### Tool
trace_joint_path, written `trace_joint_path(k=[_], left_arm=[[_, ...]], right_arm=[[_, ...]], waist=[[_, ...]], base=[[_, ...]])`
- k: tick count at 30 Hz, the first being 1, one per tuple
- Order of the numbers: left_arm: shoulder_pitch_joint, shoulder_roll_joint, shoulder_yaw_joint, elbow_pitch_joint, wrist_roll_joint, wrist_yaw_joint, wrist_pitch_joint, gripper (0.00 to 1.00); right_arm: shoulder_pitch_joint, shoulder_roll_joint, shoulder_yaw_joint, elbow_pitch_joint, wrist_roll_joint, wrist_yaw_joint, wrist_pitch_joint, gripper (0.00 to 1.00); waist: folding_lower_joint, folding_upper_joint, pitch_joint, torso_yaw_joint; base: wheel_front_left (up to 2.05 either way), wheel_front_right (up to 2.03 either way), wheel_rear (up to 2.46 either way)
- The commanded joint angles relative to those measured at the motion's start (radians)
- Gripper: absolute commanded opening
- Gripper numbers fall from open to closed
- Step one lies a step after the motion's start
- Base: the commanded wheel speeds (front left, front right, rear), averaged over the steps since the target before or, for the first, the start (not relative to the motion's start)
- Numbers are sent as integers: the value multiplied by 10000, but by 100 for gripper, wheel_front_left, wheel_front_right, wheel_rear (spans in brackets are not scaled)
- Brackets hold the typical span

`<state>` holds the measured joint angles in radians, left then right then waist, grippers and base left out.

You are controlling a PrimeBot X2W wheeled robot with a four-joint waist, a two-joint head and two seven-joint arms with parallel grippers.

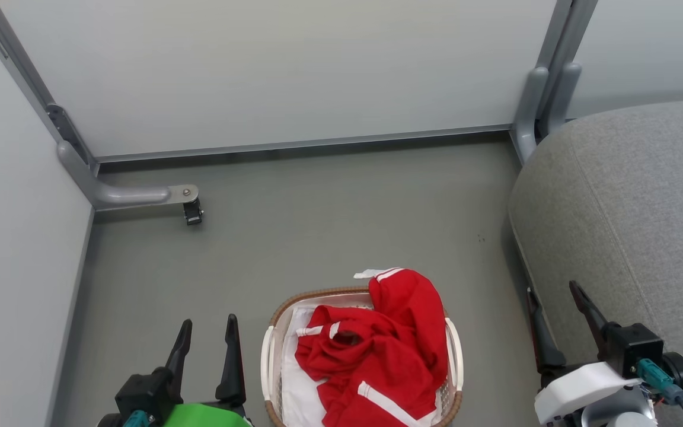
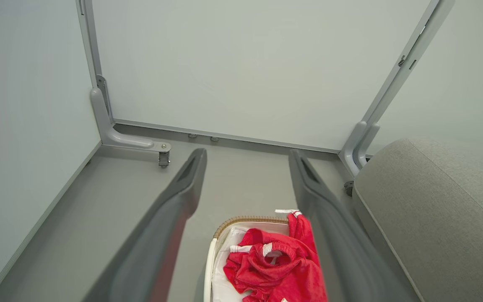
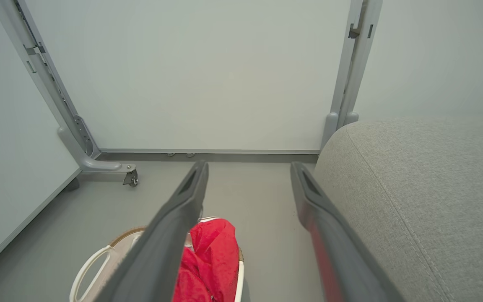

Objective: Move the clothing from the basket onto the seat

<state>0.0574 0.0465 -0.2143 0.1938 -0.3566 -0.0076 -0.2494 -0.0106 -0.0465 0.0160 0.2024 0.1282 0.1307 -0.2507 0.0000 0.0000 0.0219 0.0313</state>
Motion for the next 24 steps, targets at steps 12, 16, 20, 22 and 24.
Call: trace_joint_path(k=[12,16,20,22,24], left_arm=[[147,68,-84,49,333,116,-158,100],[120,68,-78,77,303,132,-156,100],[94,66,-74,108,292,124,-156,100],[78,66,-69,118,280,134,-158,100],[64,66,-64,119,277,147,-156,100]], right_arm=[[123,-65,77,40,-455,-1,-159,100],[99,-65,72,45,-433,-1,-159,100],[78,-65,66,38,-415,-1,-159,100],[74,-65,64,32,-396,-1,-159,100],[71,-65,85,14,-387,-1,-159,100]], waist=[[0,0,39,17],[0,0,57,12],[0,0,73,11],[0,0,82,11],[0,0,91,10]], base=[[0,0,0],[0,0,0],[0,0,0],[0,0,0],[0,0,0]])
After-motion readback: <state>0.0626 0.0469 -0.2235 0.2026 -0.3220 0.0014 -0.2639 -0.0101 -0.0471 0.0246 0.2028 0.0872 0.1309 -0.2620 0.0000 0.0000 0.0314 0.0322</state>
